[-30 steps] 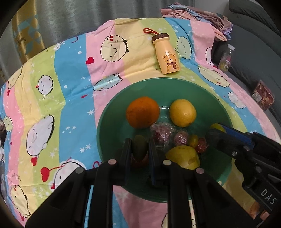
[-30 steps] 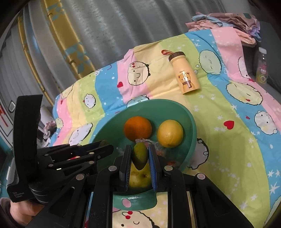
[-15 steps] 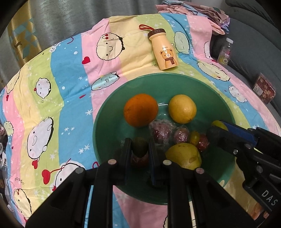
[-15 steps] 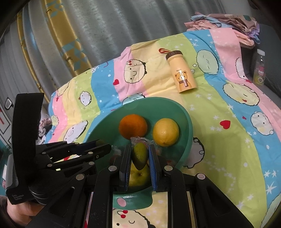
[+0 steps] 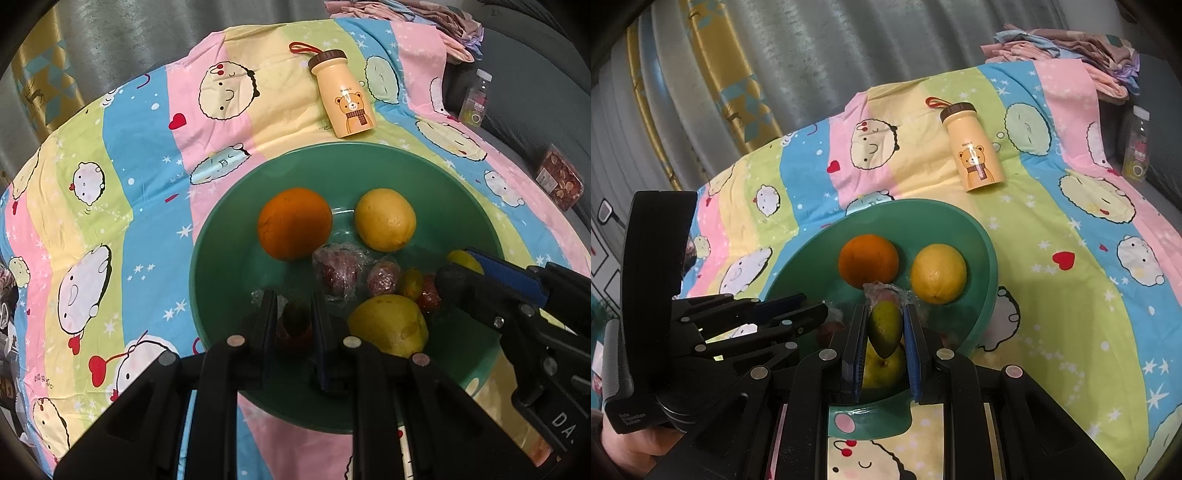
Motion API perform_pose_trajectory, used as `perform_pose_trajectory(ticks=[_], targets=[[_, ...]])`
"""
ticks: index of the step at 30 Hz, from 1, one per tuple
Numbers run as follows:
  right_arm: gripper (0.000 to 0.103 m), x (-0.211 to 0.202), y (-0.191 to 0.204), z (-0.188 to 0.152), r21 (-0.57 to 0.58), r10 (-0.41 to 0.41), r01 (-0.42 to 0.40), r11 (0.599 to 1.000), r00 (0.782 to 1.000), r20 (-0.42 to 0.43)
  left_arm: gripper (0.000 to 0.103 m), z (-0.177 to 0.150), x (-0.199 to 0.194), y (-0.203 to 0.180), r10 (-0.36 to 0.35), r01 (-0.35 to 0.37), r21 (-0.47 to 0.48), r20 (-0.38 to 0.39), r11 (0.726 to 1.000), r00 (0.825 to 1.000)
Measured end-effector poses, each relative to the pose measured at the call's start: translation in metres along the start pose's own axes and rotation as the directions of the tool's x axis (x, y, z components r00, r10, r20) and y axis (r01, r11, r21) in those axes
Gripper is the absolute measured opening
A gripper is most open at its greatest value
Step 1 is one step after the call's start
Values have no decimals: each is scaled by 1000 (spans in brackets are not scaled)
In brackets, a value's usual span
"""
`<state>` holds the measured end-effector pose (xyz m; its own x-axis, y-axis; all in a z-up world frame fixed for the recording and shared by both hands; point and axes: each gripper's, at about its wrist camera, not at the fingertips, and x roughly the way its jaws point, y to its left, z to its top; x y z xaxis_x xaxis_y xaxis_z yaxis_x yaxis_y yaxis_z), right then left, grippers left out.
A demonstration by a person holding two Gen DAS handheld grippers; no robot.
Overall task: Organize fruits
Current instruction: 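Lower both small green fruits into the basin and open both grippers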
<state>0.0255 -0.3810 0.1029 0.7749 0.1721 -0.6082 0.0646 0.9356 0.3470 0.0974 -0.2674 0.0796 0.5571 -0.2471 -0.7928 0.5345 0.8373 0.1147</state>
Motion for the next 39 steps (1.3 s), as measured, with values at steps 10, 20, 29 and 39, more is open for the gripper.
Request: perform_pose_trajectory(ticks=[10,20,29,39], targets=[[20,3,2,-2,-10,-9,9,1000,1000,-16,18,0,3,-2,5,-5,12,-10,1000,1000],[20,4,3,-2,-11,-17,17,1000,1000,-20,18,0,5,-3,10,-9,18,-20,1000,1000],[20,3,3,-1,-10,-19,19,1000,1000,-18,20,1,4,-2,13,-13,21,-17,1000,1000],[21,-3,1,1,6,-28,28,1000,1000,8,27,1,0,-1,20,-20,19,-7,1000,1000]])
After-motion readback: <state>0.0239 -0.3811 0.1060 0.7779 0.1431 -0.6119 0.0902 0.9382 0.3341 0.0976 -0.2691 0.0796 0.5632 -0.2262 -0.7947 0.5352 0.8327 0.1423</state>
